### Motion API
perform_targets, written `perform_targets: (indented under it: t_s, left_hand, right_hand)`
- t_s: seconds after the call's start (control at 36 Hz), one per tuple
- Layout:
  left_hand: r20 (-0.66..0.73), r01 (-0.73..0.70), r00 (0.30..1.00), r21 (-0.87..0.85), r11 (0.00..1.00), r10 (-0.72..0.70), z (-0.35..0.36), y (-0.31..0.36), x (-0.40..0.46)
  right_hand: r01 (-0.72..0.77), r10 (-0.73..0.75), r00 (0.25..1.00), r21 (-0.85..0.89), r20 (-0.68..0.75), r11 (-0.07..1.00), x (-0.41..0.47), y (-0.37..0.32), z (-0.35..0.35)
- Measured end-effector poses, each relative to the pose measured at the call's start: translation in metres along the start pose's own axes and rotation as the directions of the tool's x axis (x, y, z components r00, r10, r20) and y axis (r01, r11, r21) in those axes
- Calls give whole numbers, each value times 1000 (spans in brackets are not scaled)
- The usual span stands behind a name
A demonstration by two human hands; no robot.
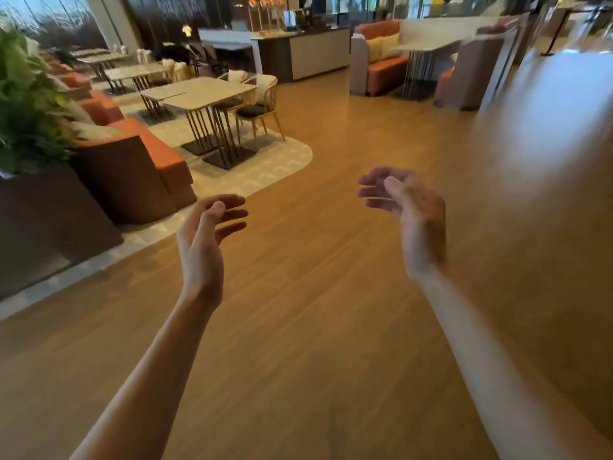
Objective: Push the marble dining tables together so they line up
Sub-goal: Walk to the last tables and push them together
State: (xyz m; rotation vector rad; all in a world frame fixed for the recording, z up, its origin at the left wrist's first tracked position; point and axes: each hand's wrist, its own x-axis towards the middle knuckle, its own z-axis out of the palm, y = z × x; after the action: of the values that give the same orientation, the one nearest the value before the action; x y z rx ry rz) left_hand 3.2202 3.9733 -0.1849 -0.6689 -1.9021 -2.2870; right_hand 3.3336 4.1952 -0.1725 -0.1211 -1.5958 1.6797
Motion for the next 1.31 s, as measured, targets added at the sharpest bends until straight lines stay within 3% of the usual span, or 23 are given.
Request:
perform_targets:
  t_s: [0.22,0.39,0.56,0.86,1.03,1.11,1.31]
  left_hand:
    - [-157,-26,987,12,1000,28,44,-52,163]
    - [-214,-66,975,-5,998,63,86,-136,290]
    - [-283,-56,959,-72,996,34,171,-222,459]
    - [-289,-84,954,1,996,81,290,-304,718]
    - [-392,-135,906,83,987,157,317,-364,827]
    - [-479,-134,860,118,984,175,341,-393,883]
    - [-556,-117,812,140,983,176,399,-438,1011]
  right_hand:
    - [-33,29,986,23,167,999,196,77,27]
    - [-6,-2,971,33,240,999,344,161,39]
    - [-31,30,966,0,256,1000,508,244,49]
    - [-22,6,935,42,354,999,787,348,54]
    - [-61,-1,894,125,447,990,918,428,73]
    - [-147,41,866,177,498,973,990,464,79]
    - [-208,99,836,146,539,967,1150,520,87]
